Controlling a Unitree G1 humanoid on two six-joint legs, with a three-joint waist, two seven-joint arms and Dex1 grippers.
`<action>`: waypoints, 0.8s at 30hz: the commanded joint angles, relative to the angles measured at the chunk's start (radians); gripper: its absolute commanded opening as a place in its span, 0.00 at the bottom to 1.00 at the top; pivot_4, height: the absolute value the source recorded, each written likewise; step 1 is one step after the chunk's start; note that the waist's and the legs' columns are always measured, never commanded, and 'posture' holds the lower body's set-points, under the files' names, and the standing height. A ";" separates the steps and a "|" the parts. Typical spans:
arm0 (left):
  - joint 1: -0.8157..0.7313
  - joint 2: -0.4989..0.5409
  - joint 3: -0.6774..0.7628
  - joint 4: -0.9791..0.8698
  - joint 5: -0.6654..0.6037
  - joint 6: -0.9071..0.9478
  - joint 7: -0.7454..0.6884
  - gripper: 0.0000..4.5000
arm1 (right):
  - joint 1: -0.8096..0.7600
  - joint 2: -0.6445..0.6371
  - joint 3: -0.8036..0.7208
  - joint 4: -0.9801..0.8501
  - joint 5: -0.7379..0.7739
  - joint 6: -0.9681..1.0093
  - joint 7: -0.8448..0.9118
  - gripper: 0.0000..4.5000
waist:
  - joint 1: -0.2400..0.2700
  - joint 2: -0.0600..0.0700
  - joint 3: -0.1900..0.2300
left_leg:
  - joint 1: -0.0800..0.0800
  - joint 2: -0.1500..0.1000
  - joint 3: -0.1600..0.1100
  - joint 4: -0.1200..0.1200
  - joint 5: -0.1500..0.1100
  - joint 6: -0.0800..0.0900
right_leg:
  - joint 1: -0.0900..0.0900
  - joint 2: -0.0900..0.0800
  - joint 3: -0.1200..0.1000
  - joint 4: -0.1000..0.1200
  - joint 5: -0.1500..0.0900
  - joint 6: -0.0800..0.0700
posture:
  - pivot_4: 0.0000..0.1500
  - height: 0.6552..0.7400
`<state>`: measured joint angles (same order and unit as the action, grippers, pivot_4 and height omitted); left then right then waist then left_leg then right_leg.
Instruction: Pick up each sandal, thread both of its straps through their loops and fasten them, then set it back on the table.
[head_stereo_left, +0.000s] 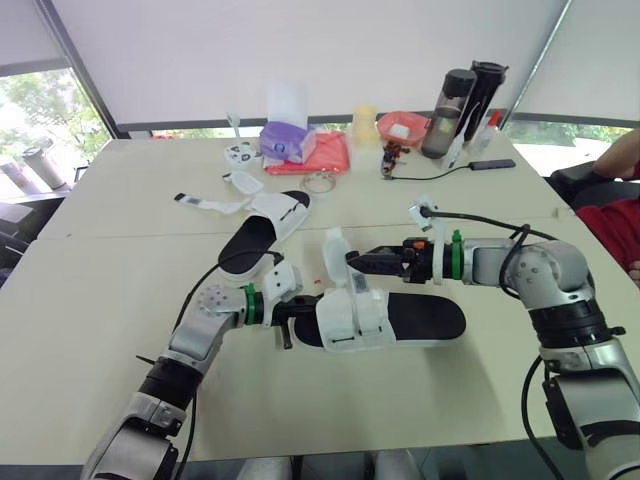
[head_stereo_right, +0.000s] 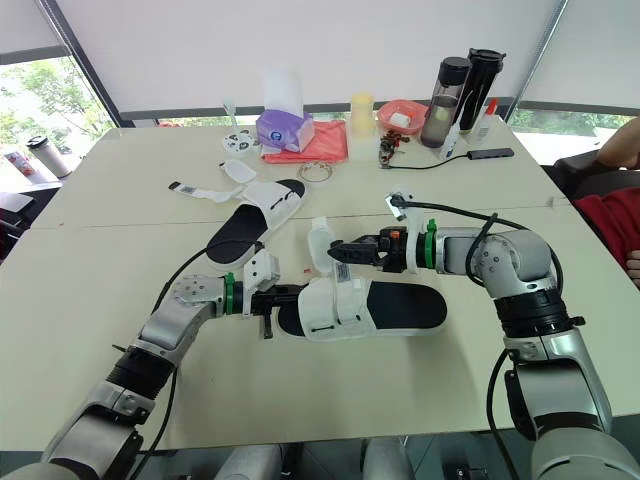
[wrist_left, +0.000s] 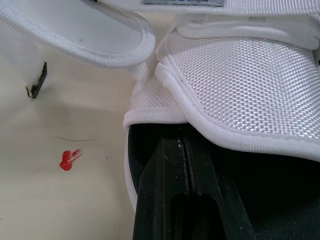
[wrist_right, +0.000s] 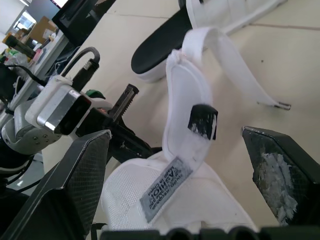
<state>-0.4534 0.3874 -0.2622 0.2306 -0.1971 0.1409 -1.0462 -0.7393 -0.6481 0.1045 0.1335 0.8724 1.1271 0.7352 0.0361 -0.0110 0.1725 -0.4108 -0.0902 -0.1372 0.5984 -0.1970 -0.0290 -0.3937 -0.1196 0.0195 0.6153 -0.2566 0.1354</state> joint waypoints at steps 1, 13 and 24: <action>0.030 0.001 -0.024 0.018 0.043 0.036 0.029 0.00 | -0.038 0.030 0.006 0.010 -0.044 0.000 0.034 0.94 | -0.001 0.000 0.000 | 0.000 0.000 0.000 0.000 0.000 0.000 | 0.000 0.000 0.000 0.000 0.001 0.001 | 1.00 1.00; 0.030 0.008 -0.016 0.017 0.041 0.042 0.037 0.00 | -0.046 0.068 -0.039 0.011 -0.084 0.035 0.090 0.00 | 0.000 0.000 0.000 | 0.000 0.000 0.000 0.000 0.000 0.000 | -0.001 0.000 0.000 0.001 0.001 0.002 | 1.00 1.00; 0.020 0.012 -0.017 0.032 0.043 0.034 0.029 0.00 | 0.103 0.127 -0.350 -0.161 0.187 0.063 0.100 0.00 | -0.002 0.000 0.000 | 0.000 0.000 0.000 0.000 0.000 0.000 | 0.000 0.000 0.000 0.001 0.001 0.003 | 1.00 1.00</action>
<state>-0.4454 0.3902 -0.2583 0.2194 -0.1960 0.1487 -1.0264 -0.6316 -0.5390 -0.1899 0.0046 1.0128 1.2052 0.8644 0.0336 -0.0108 0.1725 -0.4101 -0.0898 -0.1375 0.5984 -0.1970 -0.0292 -0.3937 -0.1191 0.0194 0.6169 -0.2552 0.1379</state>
